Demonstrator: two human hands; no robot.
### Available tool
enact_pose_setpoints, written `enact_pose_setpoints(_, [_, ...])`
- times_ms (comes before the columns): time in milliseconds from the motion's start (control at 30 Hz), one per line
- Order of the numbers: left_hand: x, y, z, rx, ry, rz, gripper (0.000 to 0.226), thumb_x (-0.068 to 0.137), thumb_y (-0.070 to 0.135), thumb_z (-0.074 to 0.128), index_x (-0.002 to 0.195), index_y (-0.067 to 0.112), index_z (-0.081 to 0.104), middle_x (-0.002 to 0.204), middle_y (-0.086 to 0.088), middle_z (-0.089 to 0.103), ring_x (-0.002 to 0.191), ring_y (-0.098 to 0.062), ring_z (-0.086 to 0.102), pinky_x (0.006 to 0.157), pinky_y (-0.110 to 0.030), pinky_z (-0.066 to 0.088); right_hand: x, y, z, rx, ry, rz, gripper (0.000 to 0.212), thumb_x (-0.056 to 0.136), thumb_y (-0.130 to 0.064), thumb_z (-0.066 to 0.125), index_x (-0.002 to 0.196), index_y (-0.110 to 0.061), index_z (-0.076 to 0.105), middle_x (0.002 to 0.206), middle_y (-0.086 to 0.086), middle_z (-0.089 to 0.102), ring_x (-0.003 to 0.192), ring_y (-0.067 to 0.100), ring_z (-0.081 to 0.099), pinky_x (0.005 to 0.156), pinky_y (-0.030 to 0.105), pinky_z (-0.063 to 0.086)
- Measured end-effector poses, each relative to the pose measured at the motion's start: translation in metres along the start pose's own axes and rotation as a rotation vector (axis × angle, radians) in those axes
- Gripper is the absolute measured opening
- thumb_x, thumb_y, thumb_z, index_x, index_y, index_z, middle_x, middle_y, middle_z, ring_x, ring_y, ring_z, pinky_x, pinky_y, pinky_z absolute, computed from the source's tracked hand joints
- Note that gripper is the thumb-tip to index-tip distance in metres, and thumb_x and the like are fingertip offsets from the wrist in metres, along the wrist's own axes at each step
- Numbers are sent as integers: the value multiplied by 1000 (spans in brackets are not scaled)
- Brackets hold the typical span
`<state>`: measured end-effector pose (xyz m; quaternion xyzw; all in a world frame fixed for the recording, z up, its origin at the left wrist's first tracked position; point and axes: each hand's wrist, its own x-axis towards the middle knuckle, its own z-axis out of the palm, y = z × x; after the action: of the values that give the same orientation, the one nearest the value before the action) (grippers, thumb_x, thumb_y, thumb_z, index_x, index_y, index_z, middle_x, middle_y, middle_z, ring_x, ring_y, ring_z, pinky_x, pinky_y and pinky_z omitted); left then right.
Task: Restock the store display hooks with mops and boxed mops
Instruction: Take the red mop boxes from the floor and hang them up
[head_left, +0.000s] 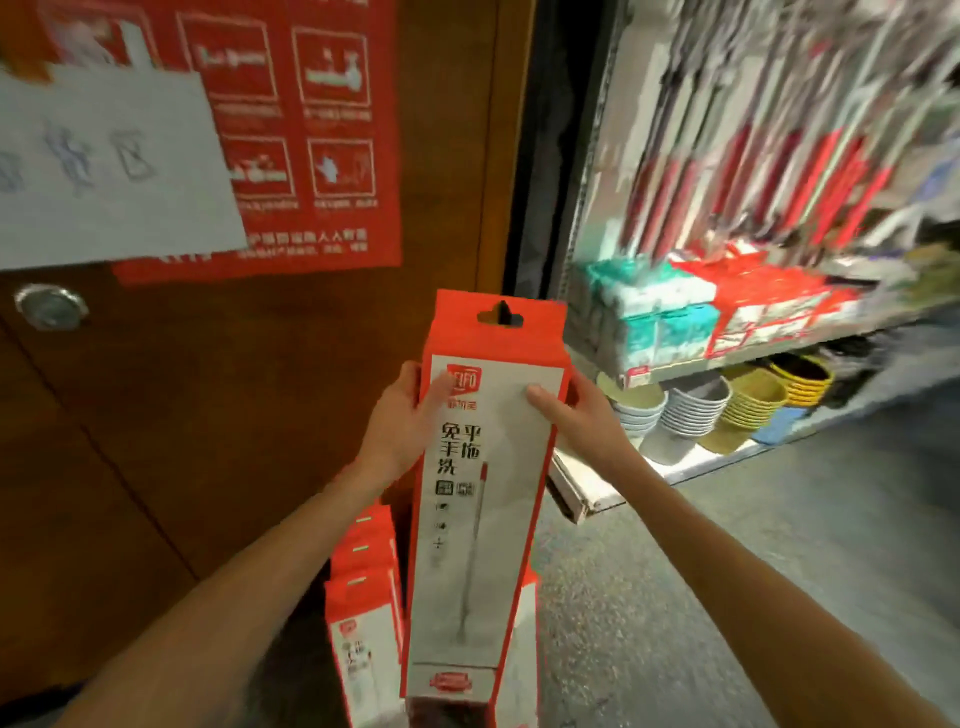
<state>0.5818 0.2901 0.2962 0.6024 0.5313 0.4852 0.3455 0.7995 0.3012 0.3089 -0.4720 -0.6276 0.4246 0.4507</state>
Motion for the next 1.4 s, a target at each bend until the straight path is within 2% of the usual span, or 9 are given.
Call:
enact_pose_setpoints(133, [36, 72, 38, 50, -71, 183, 88, 67, 89, 33, 115, 17, 51, 98, 2, 72, 87, -14, 71, 81, -47, 57, 2, -45, -72, -52, 126, -91, 47, 81, -40, 68, 120, -16, 57, 105, -7, 69, 91, 3, 69, 74, 19, 57])
enact_pose_setpoints(367, [93, 159, 144, 9, -237, 354, 73, 73, 76, 49, 119, 20, 49, 97, 4, 72, 84, -10, 72, 71, -31, 57, 6, -67, -212, -152, 263, -222, 39, 82, -41, 66, 116, -24, 58, 105, -13, 67, 92, -2, 65, 68, 8, 50])
enact_pose_setpoints(600, [154, 214, 288, -163, -201, 379, 90, 61, 88, 47, 116, 17, 55, 102, 0, 72, 90, -13, 71, 80, -37, 58, 37, -66, -358, -179, 332, -255, 44, 75, -59, 61, 108, -30, 59, 103, -10, 68, 96, 9, 67, 74, 19, 56])
enact_pose_setpoints(733, [185, 228, 358, -221, -212, 366, 94, 59, 91, 43, 119, 20, 56, 98, 5, 72, 90, -11, 70, 77, -29, 57, 69, -47, -427, -205, 353, -233, 67, 66, -76, 60, 110, -25, 61, 103, -3, 70, 92, 13, 69, 81, 39, 59])
enact_pose_setpoints(900, [256, 240, 433, -263, -236, 347, 84, 59, 90, 45, 116, 29, 57, 110, 3, 70, 100, -17, 67, 89, -40, 54, 125, -25, -499, -170, 424, -264, 68, 66, -76, 61, 106, -21, 62, 102, -1, 70, 91, 12, 69, 77, 34, 60])
enact_pose_setpoints(1067, [346, 256, 497, -291, -226, 352, 91, 49, 91, 52, 111, 24, 58, 98, 3, 73, 88, -11, 71, 66, -19, 55, 209, 1, -566, -193, 503, -312, 78, 67, -79, 55, 92, -5, 57, 89, 15, 62, 77, 23, 62, 69, 38, 54])
enact_pose_setpoints(1133, [387, 258, 519, -275, -204, 365, 99, 46, 93, 52, 112, 19, 57, 96, 2, 73, 84, -10, 71, 68, -23, 57, 248, 11, -593, -205, 498, -302, 78, 66, -80, 54, 89, -6, 56, 87, 13, 63, 77, 21, 63, 70, 36, 56])
enact_pose_setpoints(1200, [430, 256, 539, -253, -180, 381, 100, 49, 92, 52, 113, 16, 56, 98, -2, 73, 87, -15, 71, 77, -36, 59, 291, 23, -619, -200, 476, -292, 81, 66, -81, 55, 96, -6, 59, 97, 15, 67, 90, 29, 67, 79, 50, 56])
enact_pose_setpoints(1400, [542, 256, 587, -160, -104, 384, 99, 51, 93, 49, 110, 15, 59, 98, -1, 73, 90, -14, 71, 82, -38, 58, 408, 47, -683, -185, 379, -285, 47, 80, -63, 60, 103, -22, 65, 99, -3, 71, 97, 17, 68, 84, 35, 56])
